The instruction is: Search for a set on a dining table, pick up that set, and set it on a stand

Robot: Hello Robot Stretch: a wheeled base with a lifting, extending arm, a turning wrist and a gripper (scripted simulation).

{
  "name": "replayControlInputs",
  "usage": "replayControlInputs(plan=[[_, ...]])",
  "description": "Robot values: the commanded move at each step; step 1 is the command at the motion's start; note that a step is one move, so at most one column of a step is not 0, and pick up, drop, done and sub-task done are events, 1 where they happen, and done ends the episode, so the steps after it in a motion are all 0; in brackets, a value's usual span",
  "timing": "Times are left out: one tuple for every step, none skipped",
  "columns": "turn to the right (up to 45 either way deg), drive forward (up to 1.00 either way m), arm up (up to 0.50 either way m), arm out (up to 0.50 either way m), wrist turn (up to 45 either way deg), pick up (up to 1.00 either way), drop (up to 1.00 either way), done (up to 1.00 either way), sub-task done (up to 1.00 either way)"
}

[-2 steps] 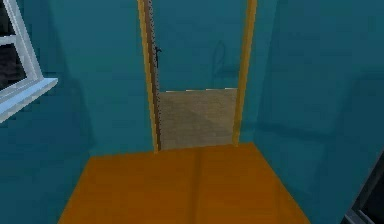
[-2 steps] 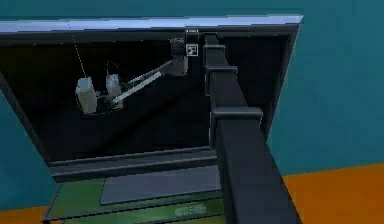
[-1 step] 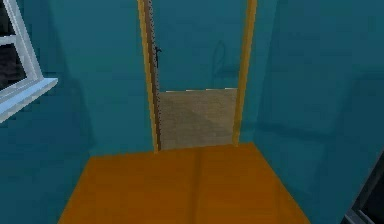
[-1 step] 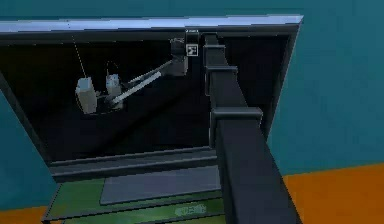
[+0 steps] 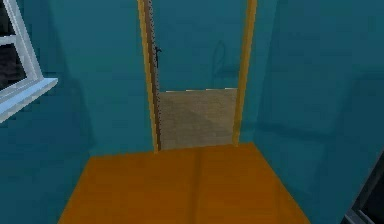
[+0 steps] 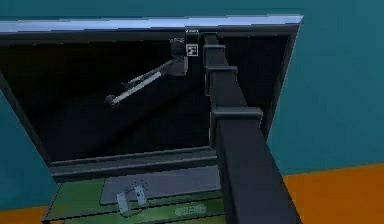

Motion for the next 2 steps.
replayControlInputs(plan=[[0.0,0.00,0.00,-0.10,0.0,0.00,0.00,0.00,0.00],[0.0,0.00,0.00,0.00,0.0,0.00,0.00,1.00,0.00]])
